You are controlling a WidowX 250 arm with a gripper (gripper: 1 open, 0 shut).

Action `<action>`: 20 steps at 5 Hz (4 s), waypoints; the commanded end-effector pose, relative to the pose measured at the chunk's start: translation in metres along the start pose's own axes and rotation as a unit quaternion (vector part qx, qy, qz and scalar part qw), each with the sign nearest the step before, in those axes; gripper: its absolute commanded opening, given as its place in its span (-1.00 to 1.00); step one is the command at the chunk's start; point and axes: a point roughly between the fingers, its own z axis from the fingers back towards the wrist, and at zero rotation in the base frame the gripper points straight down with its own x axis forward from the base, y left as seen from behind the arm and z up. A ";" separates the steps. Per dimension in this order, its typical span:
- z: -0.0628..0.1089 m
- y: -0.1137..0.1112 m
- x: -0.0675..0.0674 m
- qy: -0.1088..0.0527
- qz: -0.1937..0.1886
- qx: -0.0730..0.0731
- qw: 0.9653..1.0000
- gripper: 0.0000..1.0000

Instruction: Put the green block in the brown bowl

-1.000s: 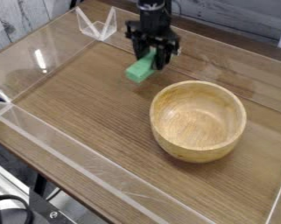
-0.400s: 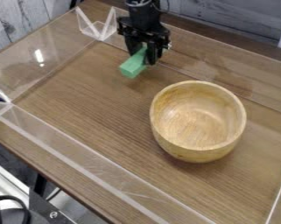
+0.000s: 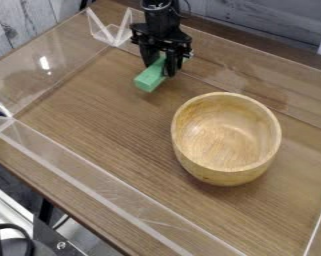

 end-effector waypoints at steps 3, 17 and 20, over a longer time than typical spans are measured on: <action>0.016 -0.015 0.009 -0.045 0.014 0.005 0.999 -1.00; 0.025 -0.174 -0.072 0.099 -0.161 -0.080 0.979 -1.00; 0.008 -0.180 -0.078 0.108 -0.139 -0.082 0.981 -1.00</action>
